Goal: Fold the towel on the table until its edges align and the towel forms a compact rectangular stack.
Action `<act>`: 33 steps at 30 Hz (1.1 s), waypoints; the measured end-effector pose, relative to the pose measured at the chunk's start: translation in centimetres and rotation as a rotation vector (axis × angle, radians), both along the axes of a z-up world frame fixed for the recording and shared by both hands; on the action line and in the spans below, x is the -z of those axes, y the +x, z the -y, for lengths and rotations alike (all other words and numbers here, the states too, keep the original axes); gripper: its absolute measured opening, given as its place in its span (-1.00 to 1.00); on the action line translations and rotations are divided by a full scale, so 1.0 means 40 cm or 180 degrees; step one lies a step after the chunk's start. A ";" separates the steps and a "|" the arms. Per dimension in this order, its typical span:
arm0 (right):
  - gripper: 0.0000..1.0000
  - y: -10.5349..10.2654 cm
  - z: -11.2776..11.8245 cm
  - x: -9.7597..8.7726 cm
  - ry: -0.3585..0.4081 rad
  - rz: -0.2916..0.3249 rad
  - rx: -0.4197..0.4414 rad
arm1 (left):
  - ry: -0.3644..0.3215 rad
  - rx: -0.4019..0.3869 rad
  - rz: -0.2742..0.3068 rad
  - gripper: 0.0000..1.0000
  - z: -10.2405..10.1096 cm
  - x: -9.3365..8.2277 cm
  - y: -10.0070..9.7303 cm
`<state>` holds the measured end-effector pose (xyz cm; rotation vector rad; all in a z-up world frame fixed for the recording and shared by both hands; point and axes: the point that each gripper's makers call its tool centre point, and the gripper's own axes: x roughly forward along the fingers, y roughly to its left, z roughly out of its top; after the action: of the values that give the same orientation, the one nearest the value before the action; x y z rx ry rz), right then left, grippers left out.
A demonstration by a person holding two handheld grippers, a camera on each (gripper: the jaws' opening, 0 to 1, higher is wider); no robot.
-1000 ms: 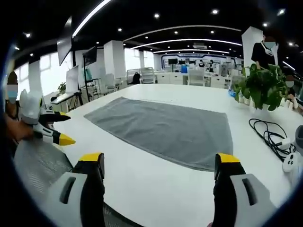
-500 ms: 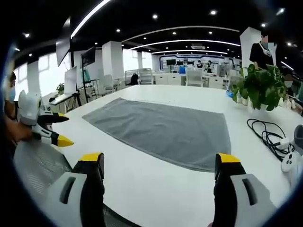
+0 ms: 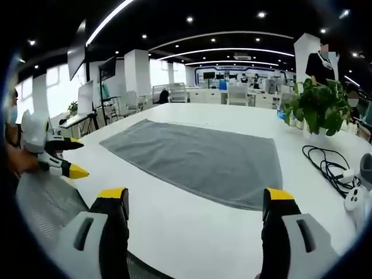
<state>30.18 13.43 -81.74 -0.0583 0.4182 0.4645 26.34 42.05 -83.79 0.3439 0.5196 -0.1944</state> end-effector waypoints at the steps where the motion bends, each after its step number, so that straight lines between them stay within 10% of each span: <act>1: 0.94 0.000 0.000 0.000 0.0002 0.0000 0.0000 | 0.0000 0.0000 0.0002 0.46 0.000 0.000 0.000; 33: 0.95 -0.010 -0.017 -0.006 -0.0010 0.0020 -0.0124 | 0.0030 0.0005 -0.0006 0.45 -0.007 0.003 -0.001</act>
<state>29.79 14.10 -81.51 -0.0710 0.4121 0.5018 26.29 42.34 -83.93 0.3533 0.5222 -0.1940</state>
